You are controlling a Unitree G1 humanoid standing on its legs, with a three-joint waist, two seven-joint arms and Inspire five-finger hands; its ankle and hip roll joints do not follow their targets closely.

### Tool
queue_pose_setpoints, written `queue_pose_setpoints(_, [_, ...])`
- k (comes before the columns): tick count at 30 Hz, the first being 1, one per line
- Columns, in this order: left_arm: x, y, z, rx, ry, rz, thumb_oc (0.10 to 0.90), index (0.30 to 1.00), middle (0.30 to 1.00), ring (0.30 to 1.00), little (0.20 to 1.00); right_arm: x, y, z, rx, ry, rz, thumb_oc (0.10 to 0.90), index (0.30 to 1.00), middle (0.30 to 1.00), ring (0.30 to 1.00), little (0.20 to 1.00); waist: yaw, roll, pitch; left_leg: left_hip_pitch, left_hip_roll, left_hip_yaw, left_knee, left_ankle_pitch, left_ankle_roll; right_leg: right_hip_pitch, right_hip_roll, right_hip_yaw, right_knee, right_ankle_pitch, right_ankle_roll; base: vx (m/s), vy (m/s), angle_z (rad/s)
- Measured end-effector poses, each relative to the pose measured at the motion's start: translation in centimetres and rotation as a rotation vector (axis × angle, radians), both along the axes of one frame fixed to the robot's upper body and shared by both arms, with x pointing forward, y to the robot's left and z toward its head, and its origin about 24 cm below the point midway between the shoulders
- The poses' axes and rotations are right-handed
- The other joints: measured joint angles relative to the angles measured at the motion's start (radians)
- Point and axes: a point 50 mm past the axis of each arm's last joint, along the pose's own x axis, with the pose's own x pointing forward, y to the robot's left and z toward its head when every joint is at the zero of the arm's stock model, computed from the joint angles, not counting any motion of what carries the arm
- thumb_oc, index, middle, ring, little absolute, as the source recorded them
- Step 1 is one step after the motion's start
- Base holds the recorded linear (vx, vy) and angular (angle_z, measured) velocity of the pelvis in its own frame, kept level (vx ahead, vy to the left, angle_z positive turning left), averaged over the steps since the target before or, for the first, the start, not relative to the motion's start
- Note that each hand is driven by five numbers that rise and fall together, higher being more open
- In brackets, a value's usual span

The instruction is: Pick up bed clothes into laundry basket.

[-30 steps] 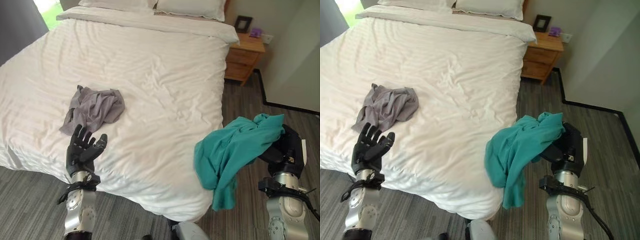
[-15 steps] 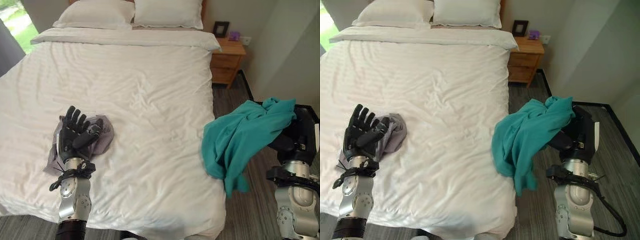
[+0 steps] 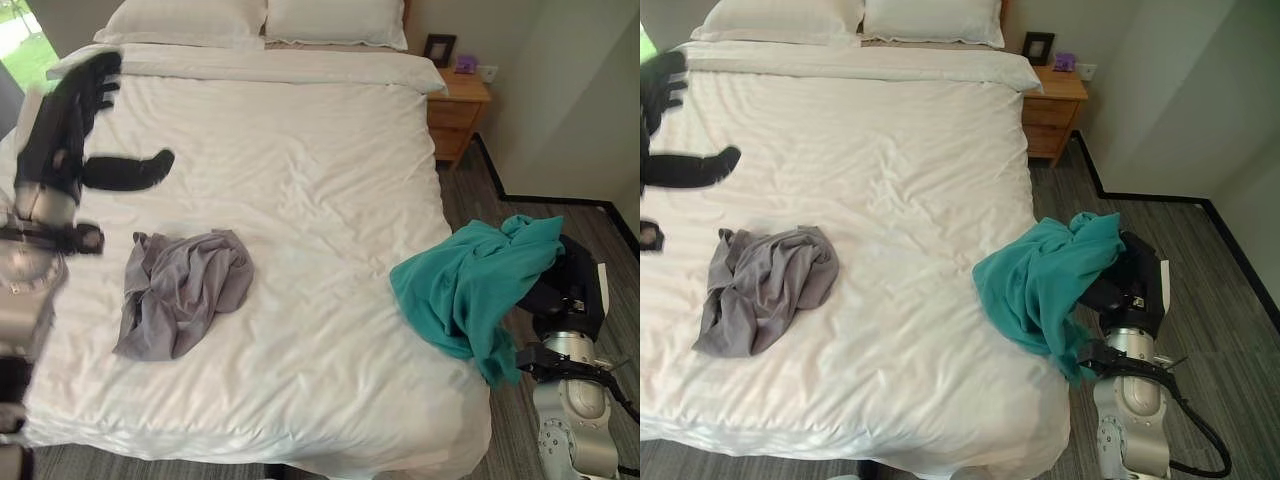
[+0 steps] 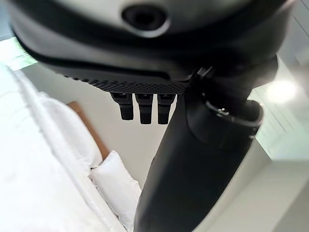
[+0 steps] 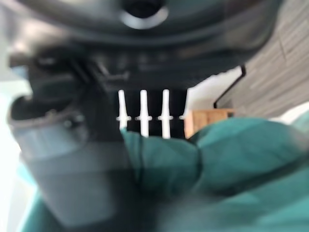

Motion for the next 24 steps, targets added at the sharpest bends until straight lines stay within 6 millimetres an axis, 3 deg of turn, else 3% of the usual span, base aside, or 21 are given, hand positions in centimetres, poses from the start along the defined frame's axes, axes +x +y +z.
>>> queue_pose_setpoints(5, [2.6, -3.1, 2.3, 0.217, 0.046, -0.034, 0.8, 0.9, 0.9, 0.9, 0.9, 0.2, 0.8, -0.6, 0.003, 0.025, 0.047, 0.4, 0.3, 0.3, 0.3, 0.3, -0.029, 0.004, -0.008, -0.019, 0.002, -0.016, 0.0, 0.009, -0.002, -0.008, 0.004, -0.019, -0.002, 0.001, -0.001, -0.02, 0.054, 0.08])
queue_pose_setpoints(10, [3.9, -4.7, 1.7, 0.423, 0.124, -0.004, 0.8, 0.9, 0.9, 0.9, 0.9, 0.0, 0.6, -0.7, 0.005, 0.029, 0.036, 0.4, 0.3, 0.3, 0.3, 0.3, -0.047, -0.002, -0.012, -0.052, 0.012, -0.016, 0.001, 0.016, -0.005, -0.041, 0.012, -0.023, -0.002, 0.009, -0.005, -0.01, 0.007, 0.01])
queue_pose_setpoints(14, [4.5, -4.8, 0.6, 0.571, 0.207, 0.034, 0.8, 0.9, 0.9, 0.9, 0.9, -0.1, 0.5, -0.6, 0.004, 0.028, 0.032, 0.4, 0.3, 0.3, 0.3, 0.3, -0.043, -0.016, -0.007, -0.054, 0.021, -0.015, 0.001, 0.017, -0.006, -0.044, 0.02, -0.024, -0.003, 0.01, -0.006, 0.0, 0.0, 0.0])
queue_pose_setpoints(18, [4.0, -4.3, 1.8, 0.776, 0.218, 0.11, 0.8, 0.9, 0.9, 0.9, 0.9, -0.4, 0.3, -0.9, 0.002, 0.039, 0.026, 0.4, 0.3, 0.3, 0.3, 0.3, -0.036, -0.041, -0.005, -0.062, 0.031, -0.015, 0.001, 0.018, -0.01, -0.052, 0.031, -0.026, -0.006, 0.013, -0.01, 0.0, 0.0, 0.0])
queue_pose_setpoints(24, [1.8, -3.8, 6.2, 0.98, 0.129, 0.217, 0.8, 0.9, 0.9, 0.9, 0.9, -1.0, -0.5, -1.2, 0.006, 0.053, -0.003, 0.4, 0.3, 0.3, 0.3, 0.3, -0.014, -0.058, -0.002, -0.069, 0.033, -0.021, 0.001, 0.019, -0.013, -0.053, 0.033, -0.034, -0.009, 0.013, -0.011, 0.01, 0.003, 0.03])
